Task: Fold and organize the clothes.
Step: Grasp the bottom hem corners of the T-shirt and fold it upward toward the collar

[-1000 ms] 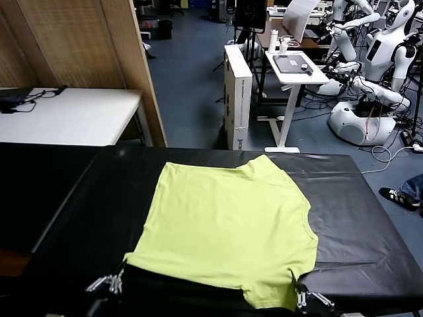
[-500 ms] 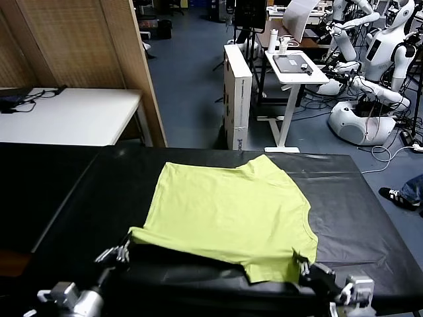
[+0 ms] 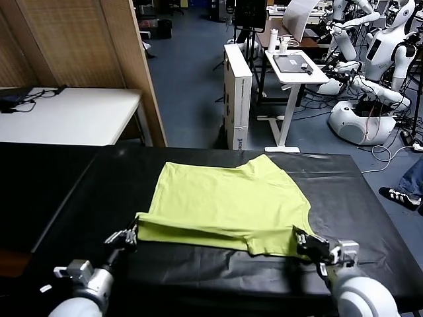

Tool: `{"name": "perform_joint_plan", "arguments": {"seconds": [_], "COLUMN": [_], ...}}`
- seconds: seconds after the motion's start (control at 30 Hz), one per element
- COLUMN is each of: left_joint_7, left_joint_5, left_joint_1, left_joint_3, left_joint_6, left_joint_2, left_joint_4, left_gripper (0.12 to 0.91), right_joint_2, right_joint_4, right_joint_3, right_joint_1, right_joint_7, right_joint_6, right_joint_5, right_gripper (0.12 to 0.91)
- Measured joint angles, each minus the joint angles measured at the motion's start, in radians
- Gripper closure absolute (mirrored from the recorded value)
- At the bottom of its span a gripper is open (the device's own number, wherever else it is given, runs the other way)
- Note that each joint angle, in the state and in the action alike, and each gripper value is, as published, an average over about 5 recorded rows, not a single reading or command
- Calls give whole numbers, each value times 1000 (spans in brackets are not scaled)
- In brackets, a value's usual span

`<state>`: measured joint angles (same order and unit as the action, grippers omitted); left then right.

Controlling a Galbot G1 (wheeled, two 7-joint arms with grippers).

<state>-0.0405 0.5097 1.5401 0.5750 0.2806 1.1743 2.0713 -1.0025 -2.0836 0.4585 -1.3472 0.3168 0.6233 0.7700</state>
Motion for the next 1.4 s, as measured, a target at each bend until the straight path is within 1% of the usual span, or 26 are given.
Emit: {"name": "perform_joint_plan", "arguments": {"seconds": [0.2,0.63,1.07,1.17,1.27,1.3,1.37,1.4], "left_joint_7": [-1,-3,-5,-12,-25,-27,-29,-29], "left_joint_5": [-1,-5,-15,-15,-13,-13,-13,-14], "left_joint_1": [-33,-90,-148,-151,-151,-149,-144,-140], "left_joint_3": [-18,-45,-85,-84,-81,-79,-72,-67], "left_joint_6": [2,-2,-3,-2,2,3,4,5], "left_joint_2": [-1,-2,-6,-6,-4,-4,-3,-3], "left_joint_4": [-38,-113,-171,-174,-170,-166,-157,-151], "left_gripper": [884,884,884,884,884,878,834,793], "right_joint_2": [-3,-14,-21,-21,-19,-17,-11,-8], "right_joint_4": [38,80,88,90,87,84,75,69], "right_joint_3": [-21,-40,-33,-29,-21,-18,-10,-6], "right_joint_1": [40,73,75,74,68,65,58,52], "right_joint_7": [0,-2,-3,-9,-25,-31,-43,-50], "right_joint_6": [-1,-5,-9,-10,-9,-8,-7,-7], "right_joint_5": [-11,-27,-34,-34,-38,-41,-46,-48], "right_gripper": [885,885,885,885,878,858,781,728]}}
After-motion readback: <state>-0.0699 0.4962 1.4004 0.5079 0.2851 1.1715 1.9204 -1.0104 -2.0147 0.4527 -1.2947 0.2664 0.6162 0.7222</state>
